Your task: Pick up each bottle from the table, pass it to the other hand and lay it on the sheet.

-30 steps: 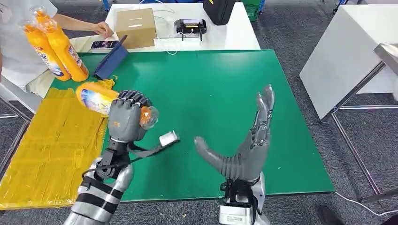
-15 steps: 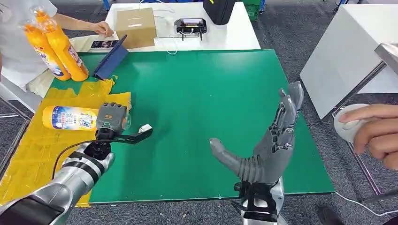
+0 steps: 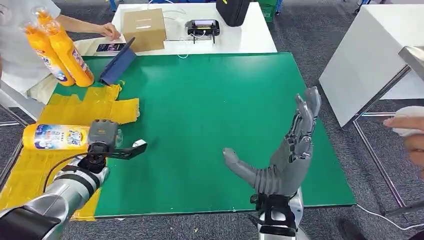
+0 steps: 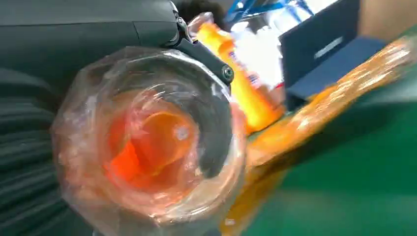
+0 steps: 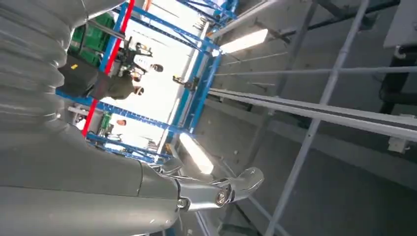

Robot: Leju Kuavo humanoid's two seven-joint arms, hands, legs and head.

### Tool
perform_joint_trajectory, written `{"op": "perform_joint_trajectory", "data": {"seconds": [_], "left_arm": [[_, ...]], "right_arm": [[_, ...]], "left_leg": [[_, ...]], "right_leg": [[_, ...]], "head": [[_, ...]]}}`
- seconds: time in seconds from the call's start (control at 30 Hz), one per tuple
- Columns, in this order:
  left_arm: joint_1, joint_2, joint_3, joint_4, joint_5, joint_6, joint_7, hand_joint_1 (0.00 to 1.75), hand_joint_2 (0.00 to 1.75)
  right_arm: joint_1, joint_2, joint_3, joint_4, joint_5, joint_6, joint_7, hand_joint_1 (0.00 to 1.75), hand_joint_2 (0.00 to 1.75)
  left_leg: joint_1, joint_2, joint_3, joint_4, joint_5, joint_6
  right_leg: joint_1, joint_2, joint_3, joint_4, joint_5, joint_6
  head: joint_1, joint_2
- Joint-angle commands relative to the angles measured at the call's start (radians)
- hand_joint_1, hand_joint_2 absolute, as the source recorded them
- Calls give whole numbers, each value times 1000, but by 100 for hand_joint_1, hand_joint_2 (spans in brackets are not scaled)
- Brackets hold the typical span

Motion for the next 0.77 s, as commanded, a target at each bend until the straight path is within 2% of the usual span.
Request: {"op": "perform_joint_trajectory", "data": {"seconds": [0.03,0.07,0.17,0.23,0.4,0.43,0.5,0.6,0.7,0.73,0.77], "left_arm": [[15,37,63,97,42,53,-31,0,175],[14,34,63,97,41,51,-29,0,175],[37,-10,200,82,161,102,-160,0,175],[50,-56,338,67,308,94,-312,0,175],[61,-104,446,43,445,30,-490,0,175],[64,-112,478,36,488,7,-527,0,0],[69,-129,553,20,593,-43,-614,0,0],[81,-142,597,-6,681,-61,-715,0,0],[131,-171,619,-111,776,52,-919,0,0],[189,-178,539,-222,714,208,-980,0,0],[236,-187,507,-330,725,250,-1008,0,175]], "right_arm": [[-42,-36,27,83,-19,4,7,0,175],[-43,-36,27,84,-20,4,7,0,175],[-37,-37,18,88,-23,7,16,0,175],[-31,-36,5,94,-25,18,22,0,175],[-31,-29,-13,109,-37,43,25,0,175],[-30,-25,-17,110,-41,45,22,0,175],[-27,-21,-21,111,-46,51,16,0,175],[-26,-18,-24,116,-46,55,10,0,175],[-10,-16,-34,115,-49,53,7,0,175],[7,-17,-43,113,-56,60,7,0,175],[17,-17,-50,114,-57,64,5,0,175]], "left_leg": [[1,2,5,-1,-2,-1],[1,2,4,0,-2,-1],[1,0,3,-1,-1,-1],[1,-2,4,-1,-1,-1],[1,-6,5,-1,-2,-1],[1,-5,4,-1,-1,-1],[1,-5,5,0,-2,-1],[0,-4,5,-1,-1,-1],[1,-3,6,-1,-2,-1],[1,-4,6,-1,-2,-1],[0,-5,5,-2,-1,-1]], "right_leg": [[1,7,4,-2,-1,-1],[1,5,4,-1,-1,-1],[0,3,3,-1,-1,-1],[0,3,5,-1,-2,0],[0,0,7,-2,-3,-1],[0,-1,5,-2,-2,0],[0,1,7,-2,-3,0],[-1,1,7,-2,-2,0],[0,2,7,-2,-3,0],[0,1,7,-2,-2,0],[-1,0,6,-2,-2,0]], "head": [[0,0],[0,0],[0,0],[0,0],[0,0],[0,0],[0,0],[0,0],[0,0],[0,0],[0,0]]}}
